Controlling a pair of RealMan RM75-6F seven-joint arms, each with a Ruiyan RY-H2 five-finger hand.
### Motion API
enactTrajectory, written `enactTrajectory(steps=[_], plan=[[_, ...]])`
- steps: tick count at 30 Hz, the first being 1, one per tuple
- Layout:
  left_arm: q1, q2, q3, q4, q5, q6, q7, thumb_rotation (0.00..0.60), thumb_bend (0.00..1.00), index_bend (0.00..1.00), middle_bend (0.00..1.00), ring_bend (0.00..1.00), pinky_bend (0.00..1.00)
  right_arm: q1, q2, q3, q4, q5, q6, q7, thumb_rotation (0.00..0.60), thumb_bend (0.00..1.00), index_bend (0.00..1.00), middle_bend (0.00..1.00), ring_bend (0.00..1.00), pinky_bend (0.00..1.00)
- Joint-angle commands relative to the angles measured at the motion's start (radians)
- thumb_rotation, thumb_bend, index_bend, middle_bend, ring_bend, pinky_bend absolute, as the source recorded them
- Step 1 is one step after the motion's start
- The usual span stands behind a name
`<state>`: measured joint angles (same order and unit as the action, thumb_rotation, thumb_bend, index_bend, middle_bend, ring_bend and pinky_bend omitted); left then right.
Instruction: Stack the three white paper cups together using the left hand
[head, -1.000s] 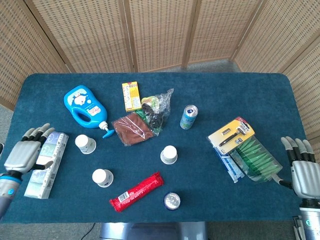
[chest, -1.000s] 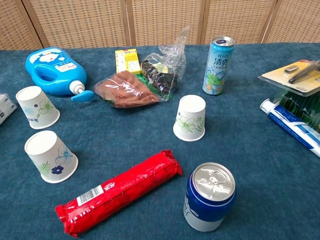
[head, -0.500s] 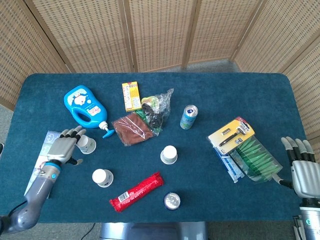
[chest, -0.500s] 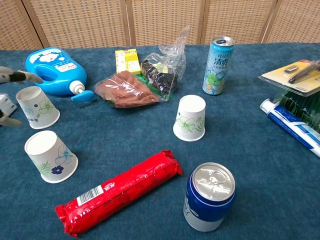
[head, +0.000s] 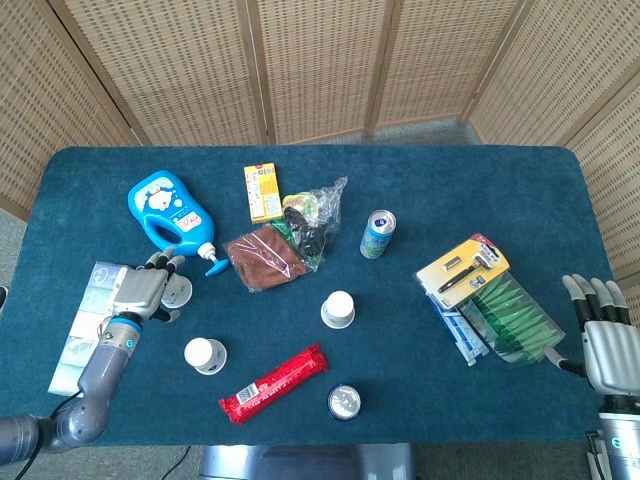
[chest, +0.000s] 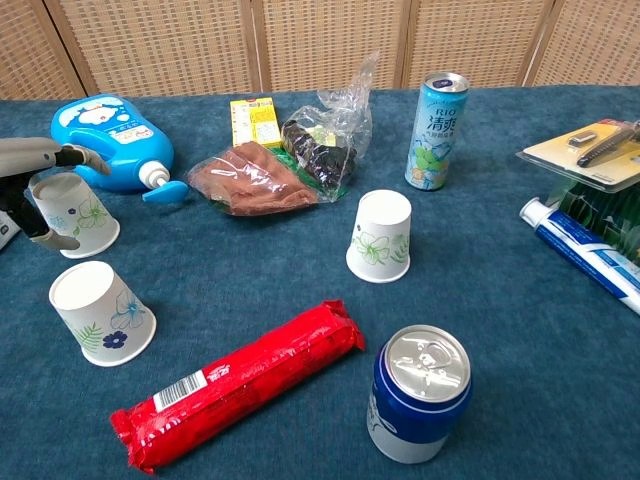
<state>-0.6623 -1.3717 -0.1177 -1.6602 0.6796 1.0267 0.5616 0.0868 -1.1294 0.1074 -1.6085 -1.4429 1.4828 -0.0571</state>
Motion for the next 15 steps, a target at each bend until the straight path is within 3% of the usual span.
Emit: enactTrajectory(steps=[1, 4, 7, 15], plan=[[-0.001, -0.024, 0.003, 0.017, 0.009, 0.027, 0.007, 0.600, 0.28, 0.34, 0.22, 0.20, 0.51, 0.000, 0.000, 0.000, 0.000, 0.000, 0.001, -0.001, 0.600, 0.09, 0.06, 0.00, 0.00, 0.00], [0.000, -0.042, 0.004, 0.029, 0.017, 0.053, 0.014, 0.600, 0.29, 0.45, 0.33, 0.30, 0.57, -0.001, -0.001, 0.000, 0.001, 0.001, 0.001, -0.002, 0.600, 0.10, 0.06, 0.00, 0.00, 0.00], [0.000, -0.053, 0.006, 0.035, 0.013, 0.070, 0.028, 0.600, 0.30, 0.50, 0.38, 0.34, 0.60, 0.000, -0.002, 0.000, 0.003, 0.003, 0.000, -0.001, 0.600, 0.09, 0.06, 0.00, 0.00, 0.00], [0.009, -0.043, -0.003, 0.020, 0.040, 0.091, 0.008, 0.600, 0.31, 0.51, 0.40, 0.35, 0.61, -0.001, -0.003, 0.001, 0.005, 0.006, -0.001, -0.002, 0.600, 0.09, 0.06, 0.00, 0.00, 0.00]])
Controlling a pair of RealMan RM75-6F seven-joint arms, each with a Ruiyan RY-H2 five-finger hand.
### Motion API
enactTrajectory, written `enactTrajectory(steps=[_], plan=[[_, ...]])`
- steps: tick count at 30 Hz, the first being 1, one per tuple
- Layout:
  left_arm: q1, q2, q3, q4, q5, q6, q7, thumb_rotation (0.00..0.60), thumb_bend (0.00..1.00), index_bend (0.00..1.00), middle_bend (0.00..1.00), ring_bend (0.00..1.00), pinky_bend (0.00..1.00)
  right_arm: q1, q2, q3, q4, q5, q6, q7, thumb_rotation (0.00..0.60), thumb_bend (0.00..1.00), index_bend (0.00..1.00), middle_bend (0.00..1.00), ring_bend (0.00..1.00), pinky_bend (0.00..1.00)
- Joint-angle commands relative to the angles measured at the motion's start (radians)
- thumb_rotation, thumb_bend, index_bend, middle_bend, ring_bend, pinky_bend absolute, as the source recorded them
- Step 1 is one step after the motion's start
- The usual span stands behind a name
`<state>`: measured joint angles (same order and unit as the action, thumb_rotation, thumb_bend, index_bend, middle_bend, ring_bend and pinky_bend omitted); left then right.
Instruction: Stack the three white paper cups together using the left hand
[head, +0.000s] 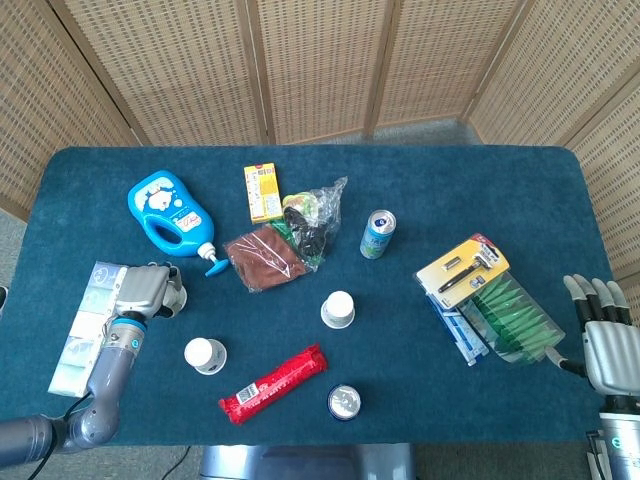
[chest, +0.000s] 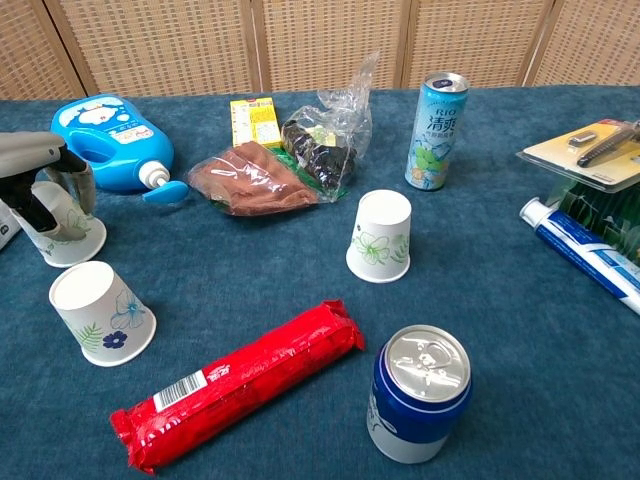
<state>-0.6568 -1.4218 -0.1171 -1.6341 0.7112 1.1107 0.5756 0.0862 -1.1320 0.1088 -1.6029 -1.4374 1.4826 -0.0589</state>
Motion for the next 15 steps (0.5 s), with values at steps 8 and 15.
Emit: enactTrajectory(steps=[8, 15], plan=[[0.016, 0.041, -0.025, -0.052, 0.013, -0.010, -0.063, 0.600, 0.31, 0.52, 0.41, 0.36, 0.61, 0.000, 0.000, -0.001, -0.002, -0.001, 0.000, -0.005, 0.600, 0.10, 0.06, 0.00, 0.00, 0.00], [0.024, 0.154, -0.080, -0.201, 0.008, -0.083, -0.191, 0.600, 0.31, 0.53, 0.42, 0.37, 0.62, 0.001, -0.003, -0.004, 0.002, -0.001, -0.006, -0.008, 0.600, 0.10, 0.06, 0.00, 0.00, 0.00]])
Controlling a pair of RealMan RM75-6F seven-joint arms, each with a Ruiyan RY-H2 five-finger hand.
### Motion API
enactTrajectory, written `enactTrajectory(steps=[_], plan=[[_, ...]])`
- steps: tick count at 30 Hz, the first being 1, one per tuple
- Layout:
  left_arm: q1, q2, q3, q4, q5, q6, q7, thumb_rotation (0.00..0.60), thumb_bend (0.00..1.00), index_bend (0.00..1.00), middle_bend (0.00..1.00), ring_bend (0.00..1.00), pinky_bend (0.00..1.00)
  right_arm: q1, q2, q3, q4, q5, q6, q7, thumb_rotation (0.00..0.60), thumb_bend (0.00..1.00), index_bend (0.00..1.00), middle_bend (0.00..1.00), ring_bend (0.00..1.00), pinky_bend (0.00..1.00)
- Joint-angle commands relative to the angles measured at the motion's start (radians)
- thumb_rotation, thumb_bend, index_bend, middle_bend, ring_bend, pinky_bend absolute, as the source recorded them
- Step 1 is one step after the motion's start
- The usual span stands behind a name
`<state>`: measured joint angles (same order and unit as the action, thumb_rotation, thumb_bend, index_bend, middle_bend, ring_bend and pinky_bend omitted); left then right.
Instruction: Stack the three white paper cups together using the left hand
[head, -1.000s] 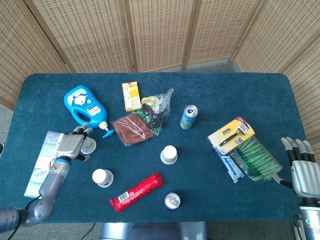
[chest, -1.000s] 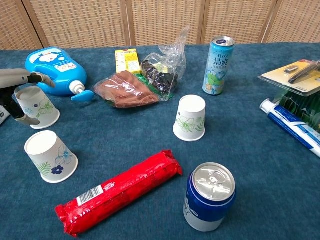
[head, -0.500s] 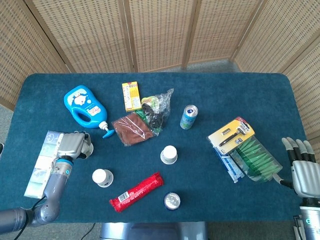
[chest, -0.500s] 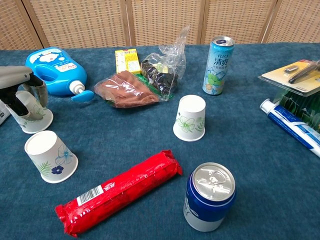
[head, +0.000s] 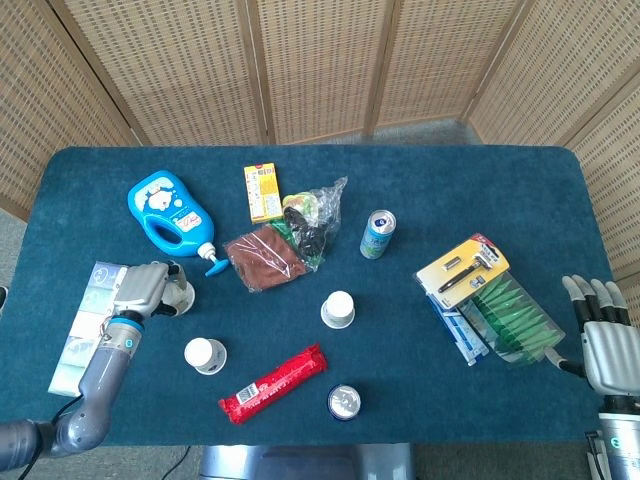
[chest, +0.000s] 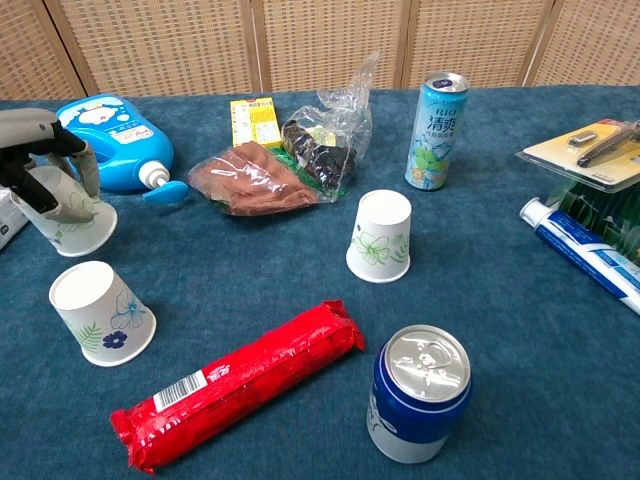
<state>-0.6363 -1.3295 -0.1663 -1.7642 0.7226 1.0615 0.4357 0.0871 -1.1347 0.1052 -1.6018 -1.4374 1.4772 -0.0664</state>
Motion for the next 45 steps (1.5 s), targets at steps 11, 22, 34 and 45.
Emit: enactTrajectory(steps=[11, 22, 34, 45], plan=[[-0.022, 0.221, -0.093, -0.227, -0.131, -0.105, -0.137, 0.600, 0.31, 0.54, 0.43, 0.38, 0.63, 0.000, -0.005, -0.007, -0.002, -0.008, -0.001, -0.012, 0.600, 0.10, 0.06, 0.00, 0.00, 0.00], [-0.078, 0.304, -0.095, -0.288, -0.216, -0.255, -0.241, 0.600, 0.32, 0.54, 0.43, 0.38, 0.64, -0.001, -0.006, -0.007, -0.003, -0.009, 0.002, -0.018, 0.600, 0.10, 0.06, 0.00, 0.00, 0.00], [-0.188, 0.445, -0.049, -0.418, -0.318, -0.309, -0.210, 0.600, 0.32, 0.54, 0.43, 0.39, 0.64, 0.000, -0.004, -0.002, 0.004, 0.000, -0.003, -0.006, 0.600, 0.10, 0.06, 0.00, 0.00, 0.00], [-0.255, 0.421, 0.057, -0.470, -0.300, -0.241, -0.119, 0.600, 0.32, 0.54, 0.43, 0.39, 0.63, -0.002, 0.000, -0.002, -0.004, -0.004, 0.004, -0.005, 0.600, 0.10, 0.06, 0.00, 0.00, 0.00]])
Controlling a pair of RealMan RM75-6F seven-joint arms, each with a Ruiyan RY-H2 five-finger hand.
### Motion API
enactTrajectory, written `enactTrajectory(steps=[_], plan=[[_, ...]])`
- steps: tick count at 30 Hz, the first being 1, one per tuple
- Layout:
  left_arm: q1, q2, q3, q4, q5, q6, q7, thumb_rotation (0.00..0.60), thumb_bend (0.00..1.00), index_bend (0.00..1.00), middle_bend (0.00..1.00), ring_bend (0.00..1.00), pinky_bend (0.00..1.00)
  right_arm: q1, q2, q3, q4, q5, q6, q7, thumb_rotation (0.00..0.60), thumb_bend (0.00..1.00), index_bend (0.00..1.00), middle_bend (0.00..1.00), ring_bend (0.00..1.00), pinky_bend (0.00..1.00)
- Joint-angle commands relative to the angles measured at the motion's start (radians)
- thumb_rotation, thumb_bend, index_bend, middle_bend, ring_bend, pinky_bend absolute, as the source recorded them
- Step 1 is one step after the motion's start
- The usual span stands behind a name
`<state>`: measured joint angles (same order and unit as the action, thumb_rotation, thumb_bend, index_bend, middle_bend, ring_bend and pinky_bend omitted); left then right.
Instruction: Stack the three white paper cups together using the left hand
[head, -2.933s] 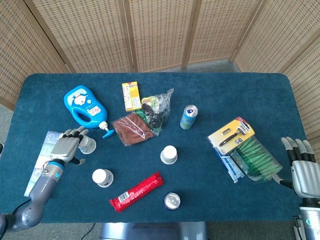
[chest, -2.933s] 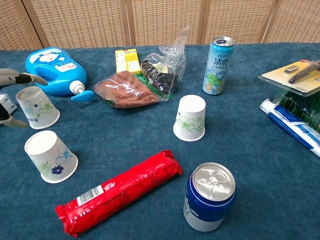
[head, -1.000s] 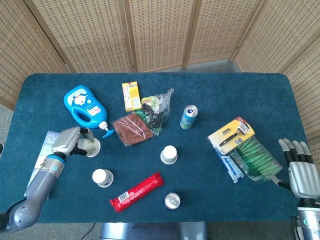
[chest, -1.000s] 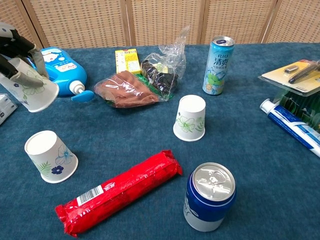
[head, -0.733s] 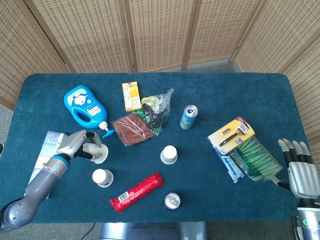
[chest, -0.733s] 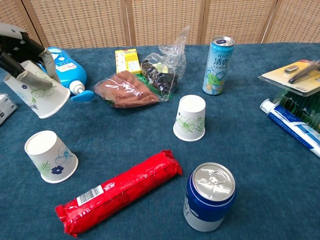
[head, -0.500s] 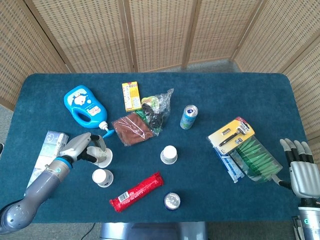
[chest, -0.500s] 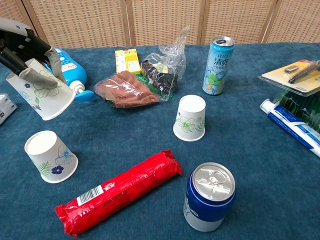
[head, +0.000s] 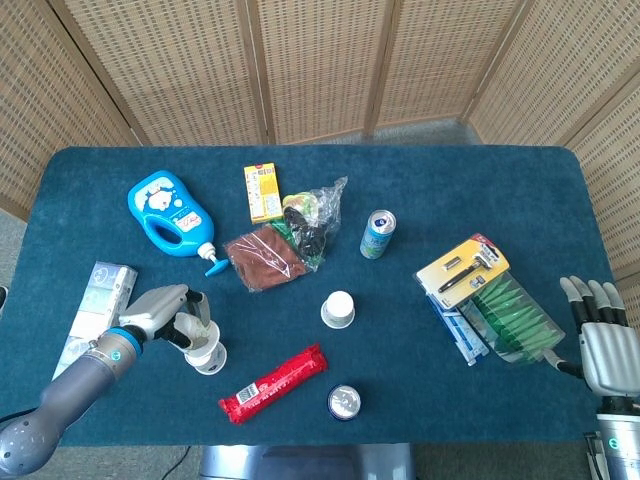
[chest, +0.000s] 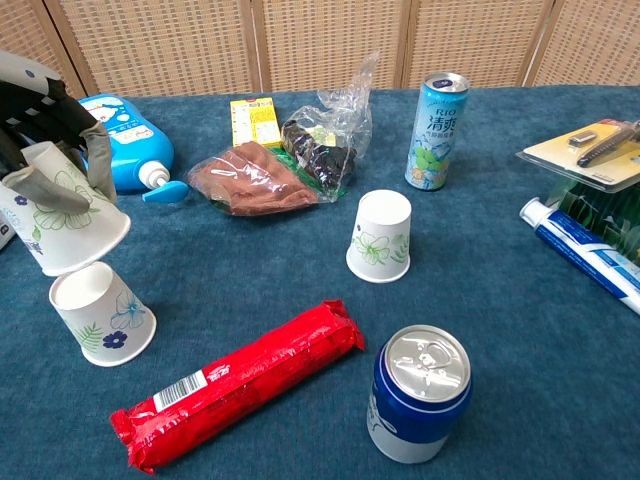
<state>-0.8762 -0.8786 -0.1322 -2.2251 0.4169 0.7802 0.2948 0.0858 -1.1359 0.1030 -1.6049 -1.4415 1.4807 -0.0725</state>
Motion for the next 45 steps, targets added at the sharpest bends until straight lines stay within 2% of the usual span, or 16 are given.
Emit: enactTrajectory(steps=[1, 6, 24, 45], plan=[[-0.021, -0.039, 0.030, -0.009, 0.003, 0.049, 0.029, 0.600, 0.32, 0.54, 0.43, 0.39, 0.63, 0.000, 0.001, 0.001, -0.001, 0.001, 0.001, 0.002, 0.600, 0.10, 0.06, 0.00, 0.00, 0.00], [-0.048, -0.069, 0.056, -0.018, -0.019, 0.081, 0.053, 0.600, 0.32, 0.54, 0.43, 0.38, 0.63, 0.000, 0.004, 0.004, 0.000, 0.003, 0.001, 0.008, 0.600, 0.10, 0.06, 0.00, 0.00, 0.00], [-0.147, -0.067, 0.123, -0.030, -0.126, 0.111, 0.120, 0.600, 0.32, 0.54, 0.43, 0.39, 0.63, 0.001, 0.004, 0.005, 0.002, 0.007, -0.001, 0.007, 0.600, 0.10, 0.06, 0.00, 0.00, 0.00], [-0.196, -0.086, 0.147, -0.051, -0.165, 0.157, 0.153, 0.600, 0.32, 0.54, 0.43, 0.39, 0.63, 0.000, 0.005, 0.007, 0.002, 0.009, 0.000, 0.010, 0.600, 0.10, 0.06, 0.00, 0.00, 0.00]])
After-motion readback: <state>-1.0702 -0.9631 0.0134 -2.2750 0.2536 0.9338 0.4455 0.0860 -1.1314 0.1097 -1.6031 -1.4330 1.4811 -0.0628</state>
